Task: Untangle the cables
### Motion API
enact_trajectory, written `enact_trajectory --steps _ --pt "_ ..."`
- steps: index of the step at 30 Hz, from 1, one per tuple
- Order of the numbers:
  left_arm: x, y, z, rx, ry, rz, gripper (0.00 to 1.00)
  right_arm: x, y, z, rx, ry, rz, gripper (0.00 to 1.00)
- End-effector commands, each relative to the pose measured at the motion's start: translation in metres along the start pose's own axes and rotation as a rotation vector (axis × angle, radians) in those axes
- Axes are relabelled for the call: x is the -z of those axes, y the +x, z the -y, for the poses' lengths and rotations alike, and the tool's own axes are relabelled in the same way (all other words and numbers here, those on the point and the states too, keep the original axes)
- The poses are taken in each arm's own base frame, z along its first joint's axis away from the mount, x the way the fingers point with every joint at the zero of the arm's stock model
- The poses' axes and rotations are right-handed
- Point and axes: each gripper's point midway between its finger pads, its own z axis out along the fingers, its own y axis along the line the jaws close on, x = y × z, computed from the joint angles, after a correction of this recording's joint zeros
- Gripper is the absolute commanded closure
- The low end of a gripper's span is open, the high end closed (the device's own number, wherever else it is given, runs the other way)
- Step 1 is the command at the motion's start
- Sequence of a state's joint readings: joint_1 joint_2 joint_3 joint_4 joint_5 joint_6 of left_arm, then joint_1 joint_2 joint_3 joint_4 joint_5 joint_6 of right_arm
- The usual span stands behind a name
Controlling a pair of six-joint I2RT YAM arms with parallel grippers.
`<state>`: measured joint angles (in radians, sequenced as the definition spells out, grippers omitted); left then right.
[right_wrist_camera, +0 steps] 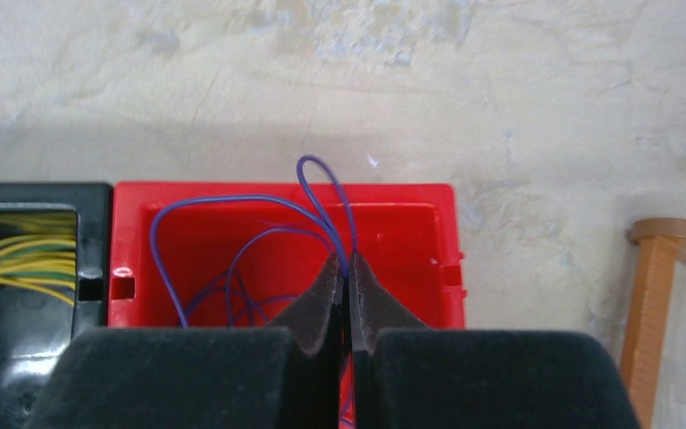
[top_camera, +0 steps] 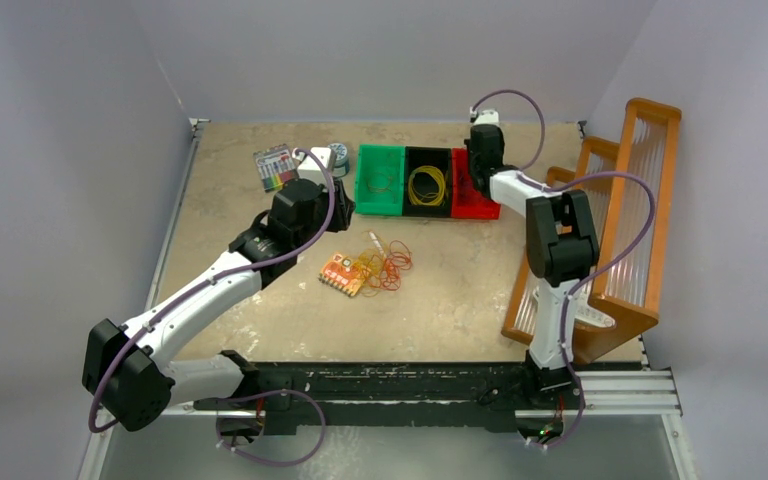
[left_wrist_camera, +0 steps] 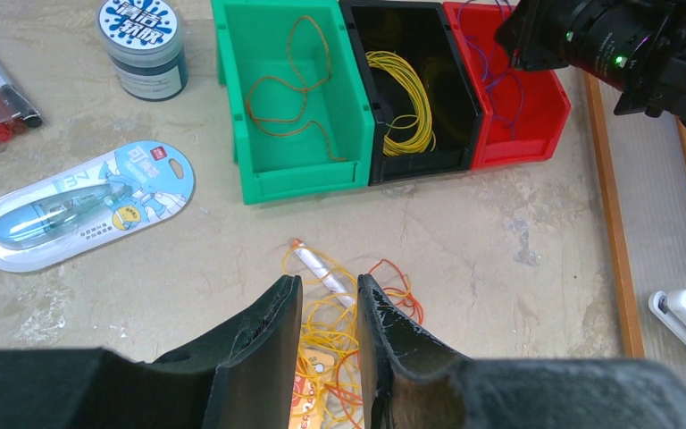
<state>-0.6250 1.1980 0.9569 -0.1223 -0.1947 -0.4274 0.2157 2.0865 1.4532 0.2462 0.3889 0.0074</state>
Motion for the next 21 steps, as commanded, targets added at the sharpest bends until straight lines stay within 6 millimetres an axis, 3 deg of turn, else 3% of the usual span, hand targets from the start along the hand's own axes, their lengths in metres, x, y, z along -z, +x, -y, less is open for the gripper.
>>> enact_trajectory --steps 1,9,16,21 --pt "0.003 -0.012 0.006 0.012 0.02 0.041 0.72 -0.002 0.004 -0.004 0.032 -0.031 -0.05 1.0" --pt "0.003 -0.012 0.007 0.013 0.024 0.037 0.72 -0.016 0.028 -0.004 0.081 -0.028 -0.149 1.0" --pt "0.002 -0.011 0.006 0.012 0.021 0.035 0.72 -0.017 0.027 -0.004 0.084 -0.029 -0.153 0.97" --pt "0.002 -0.01 0.005 0.009 0.017 0.033 0.72 -0.01 0.016 0.0 0.074 -0.022 -0.126 0.81"
